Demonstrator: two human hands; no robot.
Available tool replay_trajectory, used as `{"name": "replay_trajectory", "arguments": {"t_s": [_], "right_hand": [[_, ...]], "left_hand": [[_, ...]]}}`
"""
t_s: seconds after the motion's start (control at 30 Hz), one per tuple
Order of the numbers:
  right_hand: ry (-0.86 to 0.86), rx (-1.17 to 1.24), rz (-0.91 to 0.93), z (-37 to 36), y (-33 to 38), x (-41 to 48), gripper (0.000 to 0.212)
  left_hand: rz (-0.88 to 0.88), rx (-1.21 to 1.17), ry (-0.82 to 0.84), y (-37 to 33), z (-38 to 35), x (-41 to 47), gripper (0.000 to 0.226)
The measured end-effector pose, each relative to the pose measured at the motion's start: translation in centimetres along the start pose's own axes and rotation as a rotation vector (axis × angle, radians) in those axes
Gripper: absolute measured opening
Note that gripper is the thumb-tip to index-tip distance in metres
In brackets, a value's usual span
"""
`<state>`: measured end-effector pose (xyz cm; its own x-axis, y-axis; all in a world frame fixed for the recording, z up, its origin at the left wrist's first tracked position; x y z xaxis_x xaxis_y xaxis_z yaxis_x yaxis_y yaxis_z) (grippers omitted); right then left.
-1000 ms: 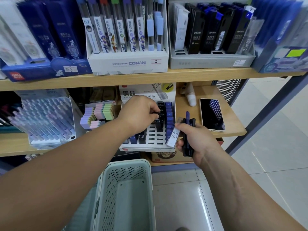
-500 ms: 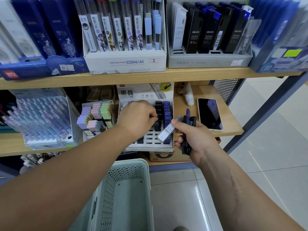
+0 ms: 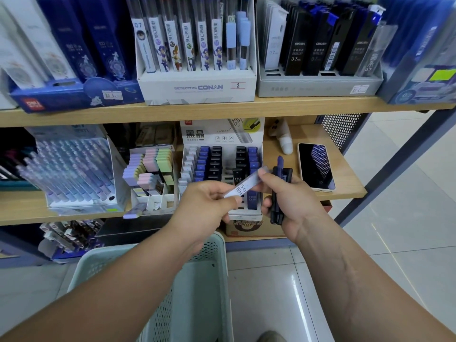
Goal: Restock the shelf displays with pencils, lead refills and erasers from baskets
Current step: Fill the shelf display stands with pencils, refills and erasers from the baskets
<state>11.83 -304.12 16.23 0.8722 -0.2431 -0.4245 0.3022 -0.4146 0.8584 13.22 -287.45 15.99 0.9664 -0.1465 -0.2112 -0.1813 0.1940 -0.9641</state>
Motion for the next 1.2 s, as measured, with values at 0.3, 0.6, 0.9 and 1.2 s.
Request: {"name": "replay_trajectory", "arguments": {"t_s": [0.3, 0.6, 0.9, 1.2], "right_hand": [[-0.060, -0.096, 0.061, 0.6, -0.1, 0.2, 0.011], [-0.105, -0.209, 0.104, 0.5, -1.1, 0.4, 0.012], [-0.117, -0.206, 0.093, 1.2, -0.5, 0.5, 0.016], [-0.112, -0.211, 0.099, 1.3, -0.8, 0.7, 0.021]], "left_hand": [[-0.093, 0.001, -0.179, -1.5, 3.0, 0.6, 0.008], [-0.465, 0.685, -0.161, -3.0, 3.6, 2.3, 0.009], [-0.548, 0.815, -0.160, -4.2, 2.1, 4.0, 0.007], [-0.591, 0.846, -0.322, -6.0, 3.8, 4.5, 0.012]]}}
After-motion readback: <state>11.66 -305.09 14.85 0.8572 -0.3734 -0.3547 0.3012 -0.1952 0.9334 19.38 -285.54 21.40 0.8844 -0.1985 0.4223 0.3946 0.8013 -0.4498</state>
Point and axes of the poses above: each hand's wrist, its own x-axis towards the middle knuckle, its own z-axis out of the back of the hand, y = z × x, the point moved 4 cm from there along x, towards the middle knuckle, and after that the axes turned 3 degrees about x, right-handed, at the moved point
